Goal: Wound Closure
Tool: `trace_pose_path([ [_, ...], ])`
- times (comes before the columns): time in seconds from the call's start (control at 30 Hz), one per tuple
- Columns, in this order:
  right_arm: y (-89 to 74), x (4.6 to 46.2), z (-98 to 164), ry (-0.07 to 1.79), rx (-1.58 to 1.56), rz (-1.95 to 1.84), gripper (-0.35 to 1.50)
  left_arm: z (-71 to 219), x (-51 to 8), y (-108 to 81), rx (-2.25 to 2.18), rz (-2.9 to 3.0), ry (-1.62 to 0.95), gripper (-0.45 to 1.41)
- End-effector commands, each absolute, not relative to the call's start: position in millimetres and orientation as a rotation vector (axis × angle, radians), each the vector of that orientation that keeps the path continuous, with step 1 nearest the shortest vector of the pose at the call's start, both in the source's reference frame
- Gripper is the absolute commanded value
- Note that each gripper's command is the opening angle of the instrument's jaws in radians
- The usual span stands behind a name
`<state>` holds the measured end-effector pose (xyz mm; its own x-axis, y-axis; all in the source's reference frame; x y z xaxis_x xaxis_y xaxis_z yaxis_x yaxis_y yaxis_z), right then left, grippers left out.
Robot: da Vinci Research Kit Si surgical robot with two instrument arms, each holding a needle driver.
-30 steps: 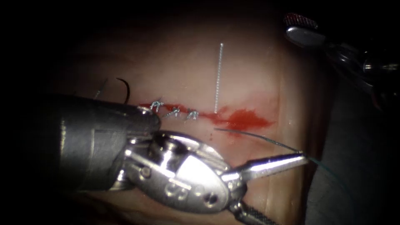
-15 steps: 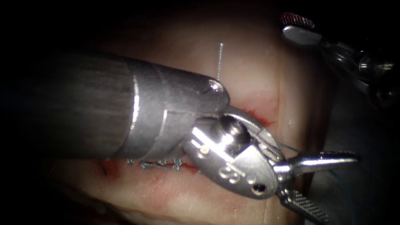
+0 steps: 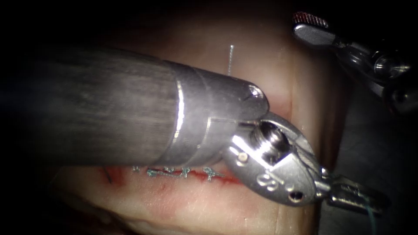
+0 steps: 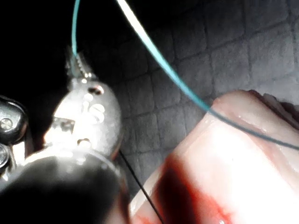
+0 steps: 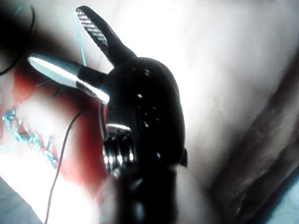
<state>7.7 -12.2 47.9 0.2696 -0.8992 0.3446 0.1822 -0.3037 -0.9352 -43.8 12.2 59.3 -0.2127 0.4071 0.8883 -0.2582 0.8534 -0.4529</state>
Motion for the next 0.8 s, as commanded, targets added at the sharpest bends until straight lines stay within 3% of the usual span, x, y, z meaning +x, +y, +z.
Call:
trace_pose_path([
  [0.03,-12.4,8.6,48,0.711,-1.470,-1.264,1.28,60,-44.3,12.4,-0.119,0.612,-1.679,-0.45],
  [0.33,-12.8,9.0,49,0.732,-1.423,-1.285,1.23,59,-42.1,14.0,0.027,0.384,-1.676,-0.45],
  [0.43,-13.5,9.9,49,0.739,-1.347,-1.360,1.23,59,-39.2,16.0,0.037,0.270,-1.683,-0.45],
  [0.5,-14.2,11.5,49,0.737,-1.351,-1.477,1.11,60,-35.4,18.2,0.034,0.132,-1.652,-0.45],
  [0.57,-14.4,12.1,49,0.740,-1.379,-1.511,1.11,61,-33.7,19.1,0.038,0.076,-1.655,-0.45],
  [0.63,-15.0,13.5,49,0.762,-1.439,-1.561,1.25,62,-31.4,20.5,0.052,-0.017,-1.669,-0.45],
  [0.8,-15.8,16.8,50,0.734,-1.506,-1.609,1.16,67,-24.5,25.1,0.218,-0.379,-1.807,-0.45],
])
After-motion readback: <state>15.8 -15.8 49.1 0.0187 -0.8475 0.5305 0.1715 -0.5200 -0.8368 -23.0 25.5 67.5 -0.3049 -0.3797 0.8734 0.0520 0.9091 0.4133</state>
